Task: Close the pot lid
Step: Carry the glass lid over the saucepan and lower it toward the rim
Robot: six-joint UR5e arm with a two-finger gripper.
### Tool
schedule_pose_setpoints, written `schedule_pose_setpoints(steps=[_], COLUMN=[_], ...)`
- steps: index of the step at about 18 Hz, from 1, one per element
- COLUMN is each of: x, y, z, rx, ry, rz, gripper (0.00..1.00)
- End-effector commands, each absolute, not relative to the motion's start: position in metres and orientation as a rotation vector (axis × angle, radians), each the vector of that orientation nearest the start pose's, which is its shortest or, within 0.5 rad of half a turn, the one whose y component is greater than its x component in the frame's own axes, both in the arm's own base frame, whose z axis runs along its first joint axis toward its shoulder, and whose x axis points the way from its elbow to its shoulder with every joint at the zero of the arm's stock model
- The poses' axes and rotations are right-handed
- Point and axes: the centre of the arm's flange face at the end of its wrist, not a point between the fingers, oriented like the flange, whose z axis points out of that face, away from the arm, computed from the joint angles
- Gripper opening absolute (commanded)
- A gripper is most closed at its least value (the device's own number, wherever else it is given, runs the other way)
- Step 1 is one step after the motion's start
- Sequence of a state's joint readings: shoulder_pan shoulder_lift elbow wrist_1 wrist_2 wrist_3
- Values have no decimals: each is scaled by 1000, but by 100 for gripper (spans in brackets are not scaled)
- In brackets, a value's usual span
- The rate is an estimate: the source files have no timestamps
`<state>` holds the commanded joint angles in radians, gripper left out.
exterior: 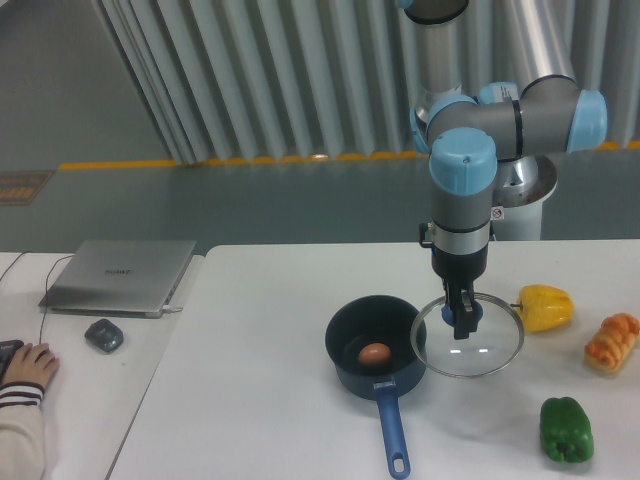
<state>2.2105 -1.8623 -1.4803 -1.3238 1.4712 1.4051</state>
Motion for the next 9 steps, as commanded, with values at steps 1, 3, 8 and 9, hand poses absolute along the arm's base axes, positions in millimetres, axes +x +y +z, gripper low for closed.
schedule_pose_setpoints(steps=[1,3,8,9], x=[-249,-245,-213,-205], y=[576,578,599,602], z=[396,397,399,399], rx=[-2811,-2818,-2818,-2818], ry=[1135,1116,1094,1097], rz=[-23,-23,-22,-23], gripper=[37,37,37,37])
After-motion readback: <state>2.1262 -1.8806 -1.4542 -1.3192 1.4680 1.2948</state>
